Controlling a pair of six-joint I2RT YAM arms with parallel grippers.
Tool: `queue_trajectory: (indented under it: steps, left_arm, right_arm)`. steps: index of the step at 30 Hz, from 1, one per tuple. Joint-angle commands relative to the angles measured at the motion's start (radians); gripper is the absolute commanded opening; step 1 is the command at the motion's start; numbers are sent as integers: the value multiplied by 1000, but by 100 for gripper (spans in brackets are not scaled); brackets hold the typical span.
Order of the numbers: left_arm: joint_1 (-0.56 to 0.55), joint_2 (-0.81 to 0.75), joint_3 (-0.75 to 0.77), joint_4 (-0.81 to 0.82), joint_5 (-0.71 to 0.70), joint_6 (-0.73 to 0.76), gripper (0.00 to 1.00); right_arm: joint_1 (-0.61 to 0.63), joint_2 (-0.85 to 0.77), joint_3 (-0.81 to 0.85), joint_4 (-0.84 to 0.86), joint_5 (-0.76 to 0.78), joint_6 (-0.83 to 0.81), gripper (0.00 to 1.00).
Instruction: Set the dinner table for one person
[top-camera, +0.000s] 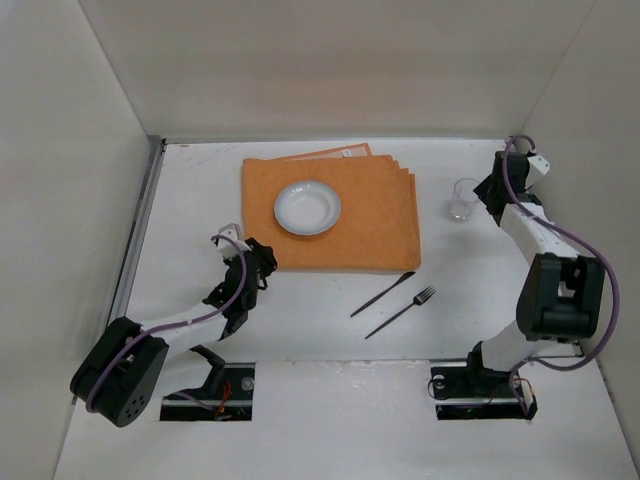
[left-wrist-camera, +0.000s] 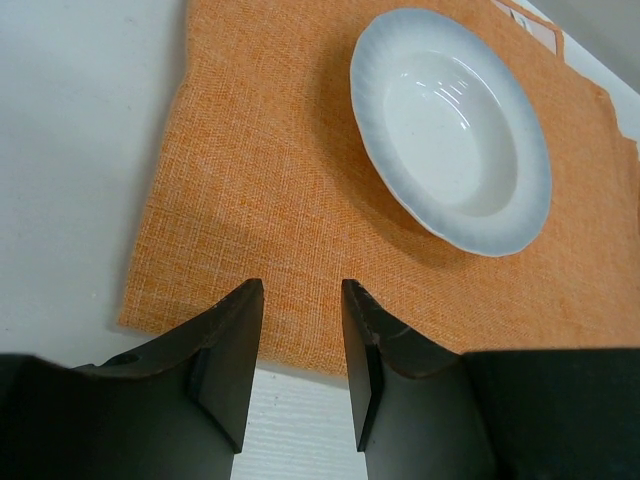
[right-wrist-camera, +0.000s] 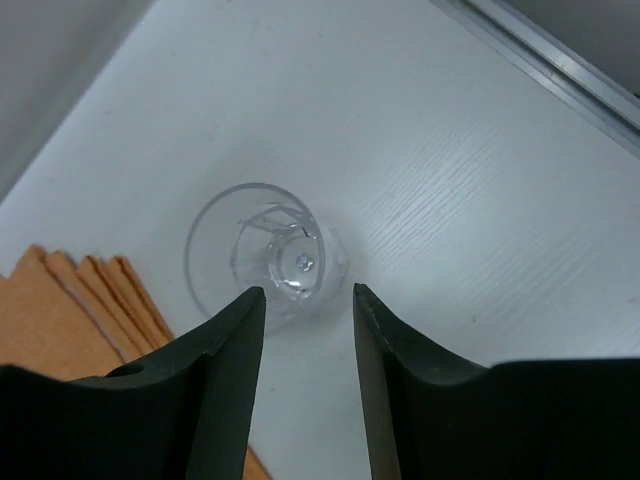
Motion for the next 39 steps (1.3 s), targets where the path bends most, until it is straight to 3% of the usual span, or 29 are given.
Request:
queue_trajectory:
  steps: [1, 11, 14, 19, 25, 31, 39]
  left_arm:
    - [3, -11, 28, 68, -19, 20, 35]
    - [8, 5, 29, 74, -16, 17, 36]
    - [14, 5, 28, 75, -8, 14, 36]
    - [15, 3, 25, 78, -8, 14, 36]
    - [14, 5, 25, 81, -8, 14, 37]
    - [14, 6, 26, 83, -7, 12, 37]
    - [26, 9, 23, 83, 4, 8, 38]
  right_arm:
    - [-31, 92, 78, -4, -57, -10, 46]
    - [-23, 207, 84, 22, -75, 2, 35]
    - [-23, 212, 78, 33, -74, 6, 24]
    - [-17, 160, 67, 31, -45, 2, 15]
    - [41, 60, 81, 17, -7, -23, 13]
    - [213, 112, 226, -33, -13, -86, 14]
    - [377, 382, 574, -105, -39, -138, 14]
